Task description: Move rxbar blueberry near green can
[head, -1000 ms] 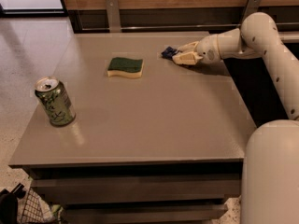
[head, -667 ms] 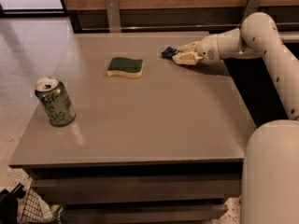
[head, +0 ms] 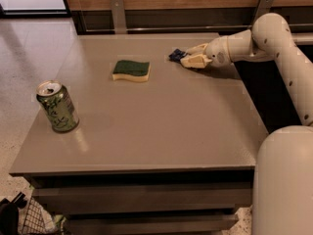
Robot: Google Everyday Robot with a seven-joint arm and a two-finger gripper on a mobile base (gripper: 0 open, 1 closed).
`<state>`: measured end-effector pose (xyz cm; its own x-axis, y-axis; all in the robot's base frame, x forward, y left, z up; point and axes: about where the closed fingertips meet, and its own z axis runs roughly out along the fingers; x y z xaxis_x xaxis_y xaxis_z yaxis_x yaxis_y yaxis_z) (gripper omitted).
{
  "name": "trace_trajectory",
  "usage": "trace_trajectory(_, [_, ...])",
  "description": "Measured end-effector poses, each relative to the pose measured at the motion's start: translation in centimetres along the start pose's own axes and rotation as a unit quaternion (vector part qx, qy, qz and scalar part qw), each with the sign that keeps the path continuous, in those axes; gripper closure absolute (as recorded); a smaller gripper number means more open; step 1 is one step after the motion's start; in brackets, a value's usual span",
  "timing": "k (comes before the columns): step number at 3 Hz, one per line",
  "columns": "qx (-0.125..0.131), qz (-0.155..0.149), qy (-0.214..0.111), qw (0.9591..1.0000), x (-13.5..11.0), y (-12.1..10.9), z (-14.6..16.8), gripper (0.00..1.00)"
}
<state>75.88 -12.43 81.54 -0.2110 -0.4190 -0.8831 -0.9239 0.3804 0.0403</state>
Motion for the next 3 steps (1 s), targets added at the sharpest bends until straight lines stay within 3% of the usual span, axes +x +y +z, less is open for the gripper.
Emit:
trace_trajectory(1, [0.0, 0.0, 0.0, 1.0, 0.0, 0.0, 0.0, 1.0])
trace_trajectory(2, [0.023, -0.001, 0.019, 0.9995, -0.3, 0.0, -1.8, 1.0])
trace_trajectory(3, [0.067, -0.003, 0.052, 0.9964, -1.2, 0.5, -5.7, 1.0])
